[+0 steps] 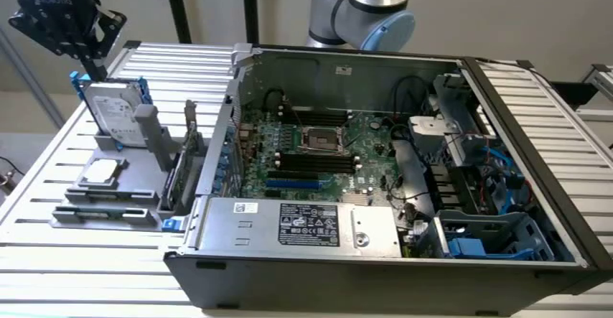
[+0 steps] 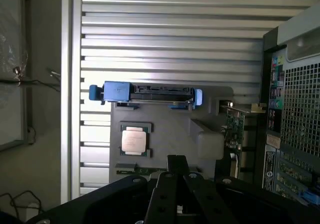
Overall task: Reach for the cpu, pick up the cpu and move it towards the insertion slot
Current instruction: 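Pick up the cpu and move it towards the insertion slot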
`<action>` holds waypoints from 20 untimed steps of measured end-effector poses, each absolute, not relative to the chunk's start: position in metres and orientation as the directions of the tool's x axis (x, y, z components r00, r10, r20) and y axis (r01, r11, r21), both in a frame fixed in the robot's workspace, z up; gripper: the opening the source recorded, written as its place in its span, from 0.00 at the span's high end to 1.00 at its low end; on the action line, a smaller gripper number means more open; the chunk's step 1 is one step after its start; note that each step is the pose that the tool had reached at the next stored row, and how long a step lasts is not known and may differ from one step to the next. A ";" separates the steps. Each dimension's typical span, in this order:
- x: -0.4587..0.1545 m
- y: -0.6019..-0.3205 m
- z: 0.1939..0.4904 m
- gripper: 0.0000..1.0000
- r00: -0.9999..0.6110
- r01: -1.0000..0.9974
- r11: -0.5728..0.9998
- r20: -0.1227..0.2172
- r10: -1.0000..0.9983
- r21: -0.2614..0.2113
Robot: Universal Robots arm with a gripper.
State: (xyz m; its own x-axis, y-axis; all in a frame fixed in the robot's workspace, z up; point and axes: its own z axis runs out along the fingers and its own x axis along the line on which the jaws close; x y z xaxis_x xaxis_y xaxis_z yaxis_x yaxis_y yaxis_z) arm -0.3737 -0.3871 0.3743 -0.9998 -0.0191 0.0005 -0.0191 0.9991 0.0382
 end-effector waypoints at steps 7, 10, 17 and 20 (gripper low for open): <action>-0.379 -0.394 0.371 0.89 -1.000 -0.019 0.999 0.001 -0.019 0.037; -0.384 -0.399 0.368 0.89 -1.000 -0.019 0.999 0.003 -0.019 0.037; -0.410 -0.402 0.362 0.89 -1.000 -0.019 0.999 0.004 -0.019 0.033; -0.424 -0.402 0.359 0.89 -1.000 -0.019 0.999 0.004 -0.019 0.027</action>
